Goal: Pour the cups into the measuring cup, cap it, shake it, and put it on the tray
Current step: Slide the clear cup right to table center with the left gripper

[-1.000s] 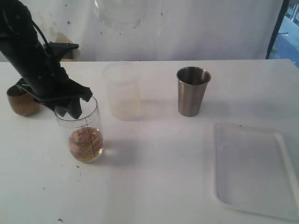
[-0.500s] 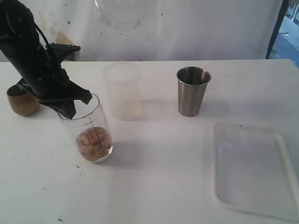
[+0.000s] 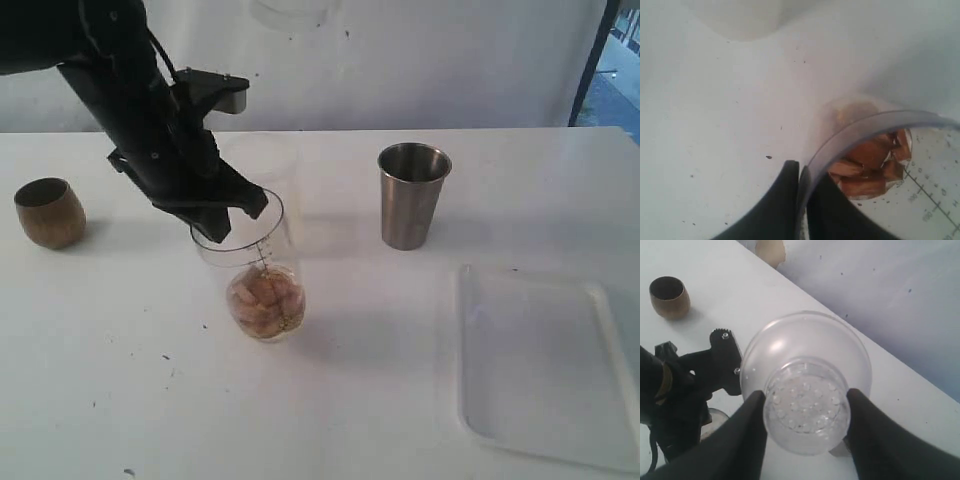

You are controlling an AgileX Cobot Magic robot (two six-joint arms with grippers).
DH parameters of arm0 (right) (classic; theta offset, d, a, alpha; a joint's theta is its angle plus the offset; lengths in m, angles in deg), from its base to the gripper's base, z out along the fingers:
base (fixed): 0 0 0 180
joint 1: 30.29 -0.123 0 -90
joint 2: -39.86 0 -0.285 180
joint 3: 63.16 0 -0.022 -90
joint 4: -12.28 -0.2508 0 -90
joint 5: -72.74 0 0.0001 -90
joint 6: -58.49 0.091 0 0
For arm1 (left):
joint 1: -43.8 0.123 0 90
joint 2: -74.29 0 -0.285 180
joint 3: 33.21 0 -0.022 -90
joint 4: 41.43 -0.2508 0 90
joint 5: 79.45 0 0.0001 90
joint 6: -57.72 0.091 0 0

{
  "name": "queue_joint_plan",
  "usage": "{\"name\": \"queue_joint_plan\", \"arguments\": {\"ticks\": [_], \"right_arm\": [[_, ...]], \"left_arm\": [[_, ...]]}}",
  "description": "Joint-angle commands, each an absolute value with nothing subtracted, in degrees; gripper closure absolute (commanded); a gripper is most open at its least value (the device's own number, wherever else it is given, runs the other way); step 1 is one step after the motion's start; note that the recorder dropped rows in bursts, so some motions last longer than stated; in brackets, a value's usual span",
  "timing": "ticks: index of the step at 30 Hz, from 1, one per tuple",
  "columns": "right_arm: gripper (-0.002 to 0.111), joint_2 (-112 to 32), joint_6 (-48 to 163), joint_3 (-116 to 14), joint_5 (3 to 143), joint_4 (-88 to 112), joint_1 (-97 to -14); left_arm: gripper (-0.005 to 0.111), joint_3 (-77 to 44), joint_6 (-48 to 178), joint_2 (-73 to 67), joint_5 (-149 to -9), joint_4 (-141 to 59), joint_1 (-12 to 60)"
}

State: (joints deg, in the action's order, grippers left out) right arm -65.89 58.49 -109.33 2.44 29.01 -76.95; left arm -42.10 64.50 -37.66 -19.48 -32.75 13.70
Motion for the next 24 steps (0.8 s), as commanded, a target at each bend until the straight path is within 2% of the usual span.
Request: {"name": "queue_joint_plan", "arguments": {"ticks": [1,11,24], "right_arm": [[0.108,-63.38,58.49,-109.15,2.77,29.64,-75.37],[0.108,-61.68,58.49,-109.15,2.77,29.42,-75.37],[0.108,-61.72,58.49,-109.15,2.77,29.00,-75.37]], "left_arm": [[0.107,-43.36,63.29,-38.87,-19.47,-32.19,11.00],[0.107,-44.67,59.55,-41.35,-17.72,-40.06,8.93],[0.107,-47.45,58.93,-42.57,-18.56,-40.81,4.43]]}}
